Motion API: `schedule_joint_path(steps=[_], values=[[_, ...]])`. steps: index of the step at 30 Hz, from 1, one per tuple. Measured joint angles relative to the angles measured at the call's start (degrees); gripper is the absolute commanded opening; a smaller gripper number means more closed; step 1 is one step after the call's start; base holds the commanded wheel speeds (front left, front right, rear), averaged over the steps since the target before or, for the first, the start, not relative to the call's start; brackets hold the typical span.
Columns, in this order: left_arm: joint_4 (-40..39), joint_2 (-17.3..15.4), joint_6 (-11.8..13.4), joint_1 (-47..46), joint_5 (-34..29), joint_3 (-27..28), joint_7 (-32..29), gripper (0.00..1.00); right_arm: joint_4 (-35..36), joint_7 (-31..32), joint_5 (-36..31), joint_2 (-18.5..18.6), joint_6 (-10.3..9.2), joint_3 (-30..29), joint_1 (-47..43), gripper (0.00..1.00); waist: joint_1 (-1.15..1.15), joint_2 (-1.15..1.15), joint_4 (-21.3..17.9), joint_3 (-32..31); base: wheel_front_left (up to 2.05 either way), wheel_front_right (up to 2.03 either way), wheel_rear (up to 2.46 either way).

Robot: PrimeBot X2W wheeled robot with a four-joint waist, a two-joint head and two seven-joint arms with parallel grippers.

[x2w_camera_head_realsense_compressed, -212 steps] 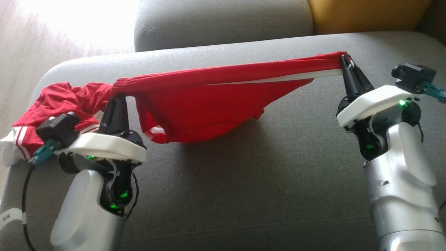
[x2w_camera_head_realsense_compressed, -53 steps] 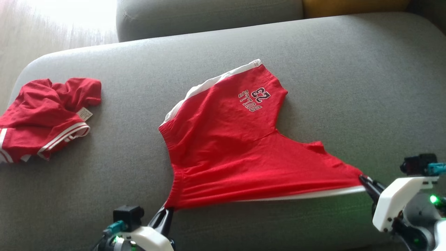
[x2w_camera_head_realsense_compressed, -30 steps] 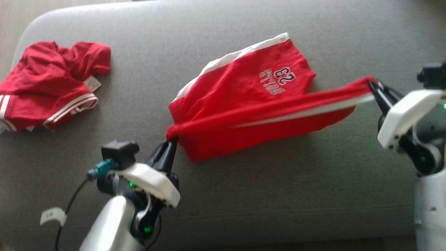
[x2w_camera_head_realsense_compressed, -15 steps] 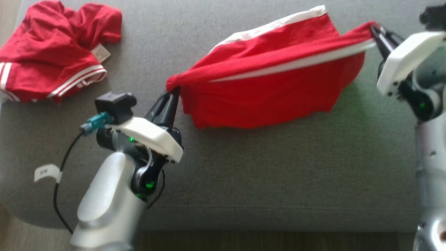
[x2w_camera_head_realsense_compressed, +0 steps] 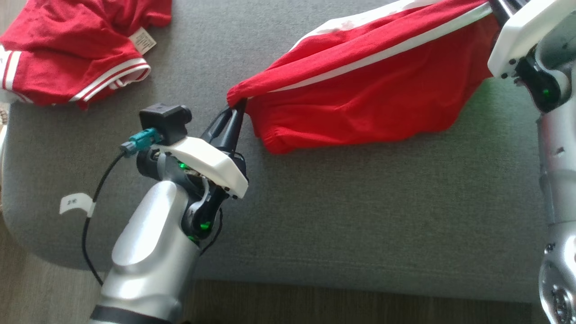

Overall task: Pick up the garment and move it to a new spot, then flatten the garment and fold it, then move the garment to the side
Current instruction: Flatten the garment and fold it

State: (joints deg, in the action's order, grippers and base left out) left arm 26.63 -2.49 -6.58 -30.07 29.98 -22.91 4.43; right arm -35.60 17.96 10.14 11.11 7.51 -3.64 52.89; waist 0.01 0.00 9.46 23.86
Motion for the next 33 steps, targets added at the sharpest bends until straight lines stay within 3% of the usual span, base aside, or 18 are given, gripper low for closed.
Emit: schedule_joint_path(steps=[13,14,15,16,17,18,24,33], values=[[4.17,0.65,-0.26,-3.33,2.96,-2.45,2.32,0.0,-9.14,-5.04,-1.59,0.29,0.0,0.34,5.42,0.0,0.0,0.0,2.71,1.47,0.0,0.0,0.0],[4.49,0.66,-0.23,-3.61,3.14,-2.56,2.58,0.0,-9.64,-5.54,-1.6,0.32,0.0,0.34,5.71,0.42,0.0,0.0,2.74,1.54,0.0,0.0,0.0],[4.81,0.67,-0.14,-3.91,3.46,-2.68,2.79,0.0,-10.22,-6.23,-1.6,0.32,0.0,0.27,6.0,1.0,0.0,0.0,2.74,1.61,0.0,0.0,0.0],[5.11,0.67,0.11,-4.3,3.56,-2.82,2.88,0.25,-10.9,-6.89,-1.59,0.31,0.0,0.04,6.35,1.0,0.0,0.0,2.71,1.69,0.0,0.0,0.0],[5.2,0.67,0.2,-4.62,3.65,-2.9,3.33,0.78,-11.43,-7.51,-1.59,0.31,0.0,-0.21,6.66,1.0,0.0,0.0,2.65,1.76,0.0,0.0,0.0],[5.28,0.68,0.56,-4.92,4.0,-2.98,3.8,1.0,-11.88,-7.98,-1.59,0.3,0.0,-0.21,6.89,1.0,0.0,0.0,2.58,1.84,0.0,0.0,0.0],[6.86,0.69,1.16,-6.6,4.56,-3.93,5.46,1.0,-13.25,-12.36,-0.1,0.02,0.0,0.09,8.38,1.0,0.0,0.0,1.97,2.12,0.0,0.0,0.0],[8.7,0.46,4.21,-6.5,3.86,-2.21,8.93,1.0,-13.46,-19.3,5.35,0.26,0.0,3.04,8.54,1.0,0.0,0.0,0.73,-0.08,0.0,0.0,0.0]])
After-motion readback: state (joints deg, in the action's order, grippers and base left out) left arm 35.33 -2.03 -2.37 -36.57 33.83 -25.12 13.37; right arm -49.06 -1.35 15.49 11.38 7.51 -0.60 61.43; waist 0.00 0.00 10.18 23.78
